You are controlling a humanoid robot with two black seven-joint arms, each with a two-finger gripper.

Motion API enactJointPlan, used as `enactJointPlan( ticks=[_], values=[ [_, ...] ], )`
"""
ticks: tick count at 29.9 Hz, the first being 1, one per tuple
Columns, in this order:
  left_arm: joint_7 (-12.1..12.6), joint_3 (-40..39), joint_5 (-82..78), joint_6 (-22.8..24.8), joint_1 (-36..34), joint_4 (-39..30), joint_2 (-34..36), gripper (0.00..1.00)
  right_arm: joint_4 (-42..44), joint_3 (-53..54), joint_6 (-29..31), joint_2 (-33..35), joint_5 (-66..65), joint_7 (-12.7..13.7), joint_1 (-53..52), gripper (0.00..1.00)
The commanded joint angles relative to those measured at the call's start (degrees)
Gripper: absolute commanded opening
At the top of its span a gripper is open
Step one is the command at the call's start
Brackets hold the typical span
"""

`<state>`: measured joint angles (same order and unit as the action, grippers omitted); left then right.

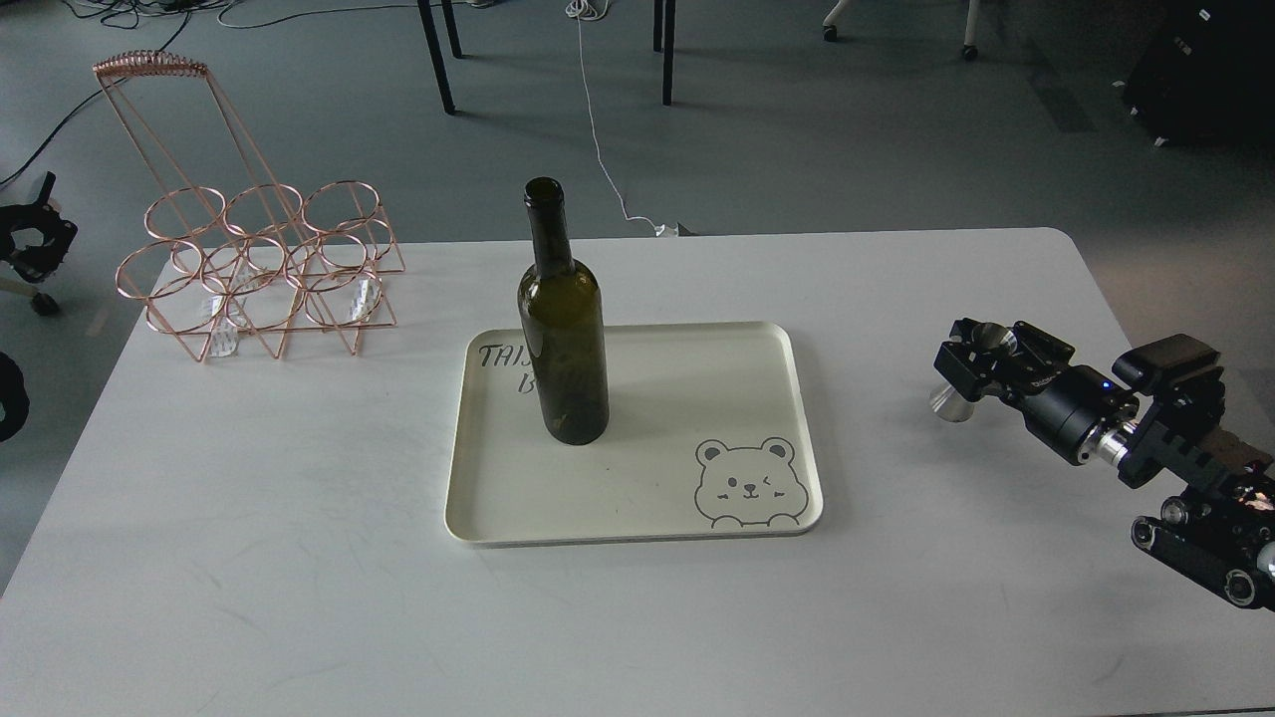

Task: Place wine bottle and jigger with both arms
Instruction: 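Carry the jigger off the tray and lower it onto the table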

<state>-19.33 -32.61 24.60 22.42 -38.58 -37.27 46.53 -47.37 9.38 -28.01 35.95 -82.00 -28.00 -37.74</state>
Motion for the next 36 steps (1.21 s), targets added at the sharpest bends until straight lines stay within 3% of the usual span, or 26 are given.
enactJointPlan(
  ticks=[1, 6, 16, 19, 23, 28, 30, 34, 36],
  values=[
    [0.0, 0.0, 0.0, -0.1, 0.0, 0.0, -0.1, 0.98, 0.0, 0.0, 0.0, 0.0, 0.0, 0.0, 0.5, 0.13],
    [0.0, 0.1, 0.0, 0.0, 0.0, 0.0, 0.0, 0.98, 0.0, 0.1, 0.0, 0.0, 0.0, 0.0, 0.5, 0.19],
    [0.0, 0.0, 0.0, 0.1, 0.0, 0.0, 0.1, 0.98, 0.4, -0.2, 0.0, -0.1, 0.0, 0.0, 0.9, 0.20],
    [0.0, 0.1, 0.0, 0.0, 0.0, 0.0, 0.1, 0.98, 0.4, -0.1, 0.0, -1.0, 0.0, 0.0, 1.7, 0.24],
    [0.1, 0.1, -0.1, 0.0, 0.0, 0.0, 0.1, 0.98, 0.4, -0.1, 0.0, -1.1, 0.0, 0.0, 2.0, 0.36],
    [0.1, 0.0, 0.0, -0.1, -0.1, 0.0, 0.0, 0.98, 0.4, -0.2, 0.0, -1.1, 0.0, 0.0, 2.3, 0.38],
    [0.1, 0.0, -0.1, -0.1, -0.1, 0.0, 0.1, 0.98, 0.3, -0.1, 0.0, -1.1, 0.1, 0.0, 2.4, 0.44],
    [0.1, 0.1, -0.1, -0.1, -0.1, 0.0, 0.1, 0.98, -0.8, -0.1, 0.0, -1.1, 0.3, 0.0, 2.3, 0.70],
    [0.1, 0.0, -0.1, -0.1, -0.1, 0.1, 0.1, 0.98, -1.3, -0.1, 0.0, -0.5, 0.3, 0.0, 2.3, 0.77]
  ],
)
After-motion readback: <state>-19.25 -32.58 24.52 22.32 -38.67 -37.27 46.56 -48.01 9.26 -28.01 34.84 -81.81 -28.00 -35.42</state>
